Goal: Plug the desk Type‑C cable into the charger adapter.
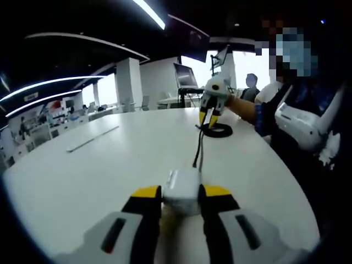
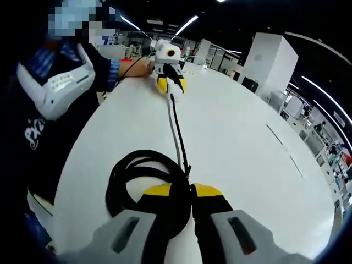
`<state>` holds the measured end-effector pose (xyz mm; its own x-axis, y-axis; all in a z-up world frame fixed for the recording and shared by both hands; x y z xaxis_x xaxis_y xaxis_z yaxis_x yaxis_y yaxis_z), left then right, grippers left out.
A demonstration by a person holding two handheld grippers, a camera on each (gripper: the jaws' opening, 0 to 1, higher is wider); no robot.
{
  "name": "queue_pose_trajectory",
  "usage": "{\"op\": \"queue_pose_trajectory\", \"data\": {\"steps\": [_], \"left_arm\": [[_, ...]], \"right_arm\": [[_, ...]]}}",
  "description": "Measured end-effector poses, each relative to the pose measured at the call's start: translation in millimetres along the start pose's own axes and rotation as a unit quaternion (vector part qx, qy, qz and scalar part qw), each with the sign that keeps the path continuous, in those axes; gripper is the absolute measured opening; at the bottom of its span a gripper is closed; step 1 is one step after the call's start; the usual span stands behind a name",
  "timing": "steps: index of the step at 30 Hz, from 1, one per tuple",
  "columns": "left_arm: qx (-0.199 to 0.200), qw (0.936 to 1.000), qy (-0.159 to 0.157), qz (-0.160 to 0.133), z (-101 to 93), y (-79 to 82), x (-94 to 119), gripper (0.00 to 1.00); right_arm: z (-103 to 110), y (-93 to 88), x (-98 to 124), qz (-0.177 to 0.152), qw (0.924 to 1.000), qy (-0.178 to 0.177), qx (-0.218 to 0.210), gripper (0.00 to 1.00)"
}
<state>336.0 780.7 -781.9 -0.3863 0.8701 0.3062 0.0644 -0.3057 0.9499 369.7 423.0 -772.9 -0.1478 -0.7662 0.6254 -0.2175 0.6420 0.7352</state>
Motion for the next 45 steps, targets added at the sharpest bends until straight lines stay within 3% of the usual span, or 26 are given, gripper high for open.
{"op": "queue_pose_trajectory", "data": {"steps": [7, 20, 32, 38, 45], "left_arm": [[0.007, 1.0, -0.003, -0.006, -0.1, -2.0, -3, 0.27], [0.009, 0.9998, -0.014, 0.009, 37.8, 4.0, -15, 0.27], [0.019, 0.9995, 0.026, 0.003, 74.8, 2.6, -33, 0.28], [0.032, 0.9978, 0.057, -0.011, 98.7, 6.8, -49, 0.29], [0.041, 0.9958, 0.079, -0.022, 110.2, 15.0, -63, 0.32]], "right_arm": [[-2, 1.7, -3, 0.008, 0.9998, -0.006, 0.017, 0.12], [-33, -7.1, -5, 0.027, 0.9994, -0.017, 0.011, 0.12], [-74, -23.0, -14, 0.032, 0.9968, -0.061, -0.041, 0.12], [-93, -32.1, -15, 0.046, 0.9938, -0.096, -0.033, 0.13], [-112, -38.5, -15, 0.046, 0.9888, -0.136, -0.042, 0.15]]}}
Point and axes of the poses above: the point that each gripper's makers call its tool centre point, and the gripper's own axes: x roughly backward along the fingers, z roughly to its left, y roughly out of its top, the point moved 8 cm from there along x, roughly backward along the fingers
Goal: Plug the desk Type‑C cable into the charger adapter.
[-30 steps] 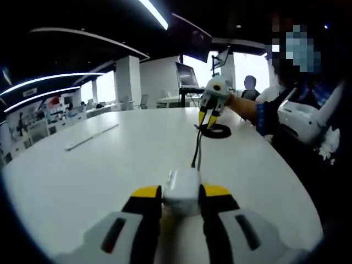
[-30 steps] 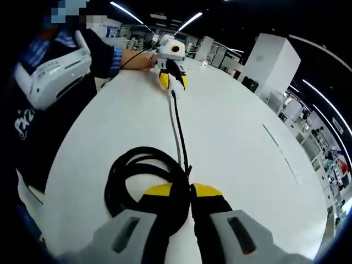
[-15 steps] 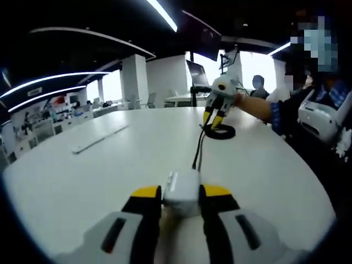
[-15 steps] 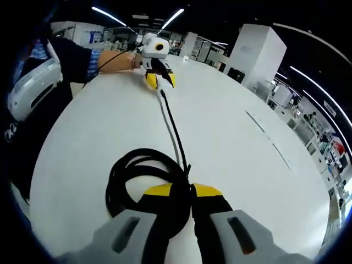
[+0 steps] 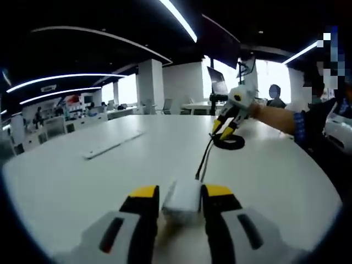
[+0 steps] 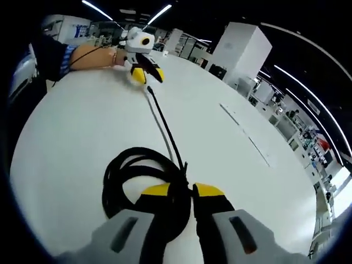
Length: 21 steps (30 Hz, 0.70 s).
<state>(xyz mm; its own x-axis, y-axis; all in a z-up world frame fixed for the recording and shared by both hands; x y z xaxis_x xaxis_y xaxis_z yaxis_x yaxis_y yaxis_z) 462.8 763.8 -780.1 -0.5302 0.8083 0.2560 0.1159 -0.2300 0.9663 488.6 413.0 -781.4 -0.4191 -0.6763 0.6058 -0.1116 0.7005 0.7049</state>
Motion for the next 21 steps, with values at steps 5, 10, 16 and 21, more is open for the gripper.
{"op": "queue_pose_trajectory", "data": {"steps": [5, 10, 16, 21], "left_arm": [[-0.004, 0.9998, 0.019, -0.003, 8.0, 2.9, -1, 0.36], [-0.024, 0.9993, 0.025, -0.012, 9.2, 12.4, 8, 0.35], [-0.023, 0.9938, 0.058, -0.093, 9.0, 50.5, 34, 0.37], [-0.036, 0.9811, 0.131, -0.137, 0.0, 86.4, 63, 0.38]], "right_arm": [[-6, 1.1, -3, 0.002, 0.9996, -0.023, -0.014, 0.17], [-3, 6.0, 1, -0.001, 0.9992, -0.036, -0.017, 0.19], [-6, 17.1, 12, -0.032, 0.9978, -0.05, -0.031, 0.23], [-12, 39.2, 34, -0.102, 0.9868, -0.101, -0.075, 0.23]]}}
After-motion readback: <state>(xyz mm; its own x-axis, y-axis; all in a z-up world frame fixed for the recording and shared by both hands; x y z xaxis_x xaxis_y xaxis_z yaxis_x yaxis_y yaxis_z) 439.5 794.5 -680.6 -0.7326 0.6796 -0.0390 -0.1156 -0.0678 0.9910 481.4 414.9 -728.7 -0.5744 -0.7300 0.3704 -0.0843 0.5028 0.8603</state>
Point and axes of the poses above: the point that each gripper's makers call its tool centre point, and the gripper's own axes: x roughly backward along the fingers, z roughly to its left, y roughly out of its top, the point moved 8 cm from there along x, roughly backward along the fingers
